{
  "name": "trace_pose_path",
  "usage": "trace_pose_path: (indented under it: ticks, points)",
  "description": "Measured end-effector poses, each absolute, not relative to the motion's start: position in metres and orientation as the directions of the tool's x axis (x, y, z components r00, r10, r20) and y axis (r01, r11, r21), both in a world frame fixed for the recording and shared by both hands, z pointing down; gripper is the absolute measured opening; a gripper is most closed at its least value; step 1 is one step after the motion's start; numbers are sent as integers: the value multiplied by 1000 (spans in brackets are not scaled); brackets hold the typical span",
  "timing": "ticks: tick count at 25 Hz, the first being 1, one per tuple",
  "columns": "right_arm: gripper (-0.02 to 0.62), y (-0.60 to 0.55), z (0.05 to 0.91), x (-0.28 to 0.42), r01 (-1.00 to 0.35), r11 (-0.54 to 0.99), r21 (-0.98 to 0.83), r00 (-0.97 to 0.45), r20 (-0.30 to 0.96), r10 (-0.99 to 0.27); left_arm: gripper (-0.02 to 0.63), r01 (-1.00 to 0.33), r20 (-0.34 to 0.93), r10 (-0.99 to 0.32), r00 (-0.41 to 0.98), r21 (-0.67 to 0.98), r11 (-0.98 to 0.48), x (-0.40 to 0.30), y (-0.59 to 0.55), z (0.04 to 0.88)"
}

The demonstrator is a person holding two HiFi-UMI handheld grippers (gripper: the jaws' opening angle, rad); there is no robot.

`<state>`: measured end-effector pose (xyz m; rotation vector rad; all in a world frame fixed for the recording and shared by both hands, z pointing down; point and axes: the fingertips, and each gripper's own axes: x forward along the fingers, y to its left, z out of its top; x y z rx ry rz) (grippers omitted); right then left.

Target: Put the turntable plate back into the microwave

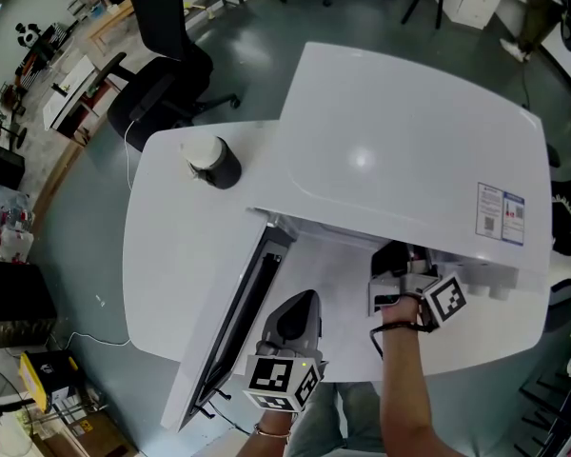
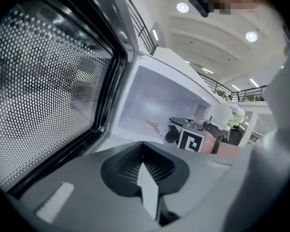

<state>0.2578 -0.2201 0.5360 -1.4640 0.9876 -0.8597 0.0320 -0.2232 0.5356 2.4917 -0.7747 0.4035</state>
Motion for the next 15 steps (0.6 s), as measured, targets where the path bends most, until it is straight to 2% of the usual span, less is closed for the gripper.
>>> trace_pose_path:
  ticks: [9,15]
  points:
    - [54,-218,541,253,-108,-126,-986,391,74,-917,-1,-593,416,-442,795,373,-714,30,-220,537]
    - [52,-211,546,264,-95,-282,-955,418,218,-882,-2,-598,419,-445,791,377,-707,25,-219,538]
